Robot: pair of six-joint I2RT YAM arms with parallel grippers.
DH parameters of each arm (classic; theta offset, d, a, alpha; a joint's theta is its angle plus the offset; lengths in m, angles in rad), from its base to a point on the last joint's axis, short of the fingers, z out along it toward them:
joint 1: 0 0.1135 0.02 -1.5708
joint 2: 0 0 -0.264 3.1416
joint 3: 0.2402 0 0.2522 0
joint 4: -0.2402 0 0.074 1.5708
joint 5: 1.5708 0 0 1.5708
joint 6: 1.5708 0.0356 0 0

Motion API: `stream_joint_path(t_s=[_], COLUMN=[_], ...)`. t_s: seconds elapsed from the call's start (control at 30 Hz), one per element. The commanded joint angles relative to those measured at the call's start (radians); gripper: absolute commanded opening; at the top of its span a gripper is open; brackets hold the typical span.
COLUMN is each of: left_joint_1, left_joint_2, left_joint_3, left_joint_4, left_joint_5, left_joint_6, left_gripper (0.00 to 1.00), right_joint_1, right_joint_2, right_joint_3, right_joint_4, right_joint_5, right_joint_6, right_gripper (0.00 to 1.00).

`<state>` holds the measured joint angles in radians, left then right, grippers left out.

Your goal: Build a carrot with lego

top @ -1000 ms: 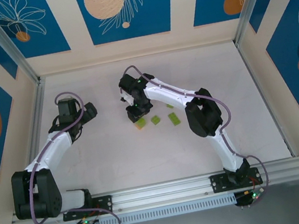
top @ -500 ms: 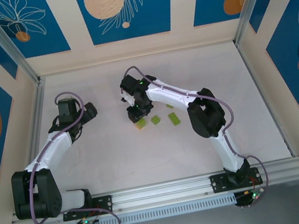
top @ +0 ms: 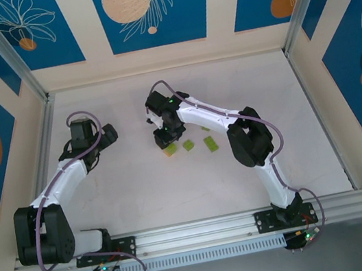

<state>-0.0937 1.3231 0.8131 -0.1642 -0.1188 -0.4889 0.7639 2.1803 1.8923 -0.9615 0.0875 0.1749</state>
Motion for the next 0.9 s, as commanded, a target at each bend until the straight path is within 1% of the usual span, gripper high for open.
stream_joint_path(t_s=[0.0,0.5,0.6,0.67,0.77,0.87], left_joint_1=[0.006,0.006,0.005,0.006,0.006,0.005], left_joint_2=[-0.018,-0.021,-0.021,-0.022,-0.021,-0.020], left_joint_3=[0.021,0.020,0.021,0.020,0.021,0.021], left_joint_4=[0.003,0.005,0.002,0.004,0.003,0.004], left_joint_5=[0.014,0.012,0.011,0.011,0.012,0.013], left_joint_6=[0.008,0.009,0.009,0.009,0.009,0.010], left_gripper=[0.98,0.98,0.98,0.98,0.98,0.98], right_joint_1=[0.017,0.020,0.019,0.018,0.018,0.011], right_joint_2=[0.015,0.006,0.009,0.009,-0.001,-0.024], right_joint_3=[-0.003,0.010,0.017,0.021,0.023,0.030], right_joint_4=[-0.092,-0.095,-0.102,-0.103,-0.098,-0.088], right_joint_5=[-0.007,-0.012,-0.012,-0.017,-0.020,-0.019], right_joint_6=[-0.009,-0.012,-0.015,-0.018,-0.021,-0.015], right_gripper=[0.35,0.35,0.39,0.46,0.53,0.58])
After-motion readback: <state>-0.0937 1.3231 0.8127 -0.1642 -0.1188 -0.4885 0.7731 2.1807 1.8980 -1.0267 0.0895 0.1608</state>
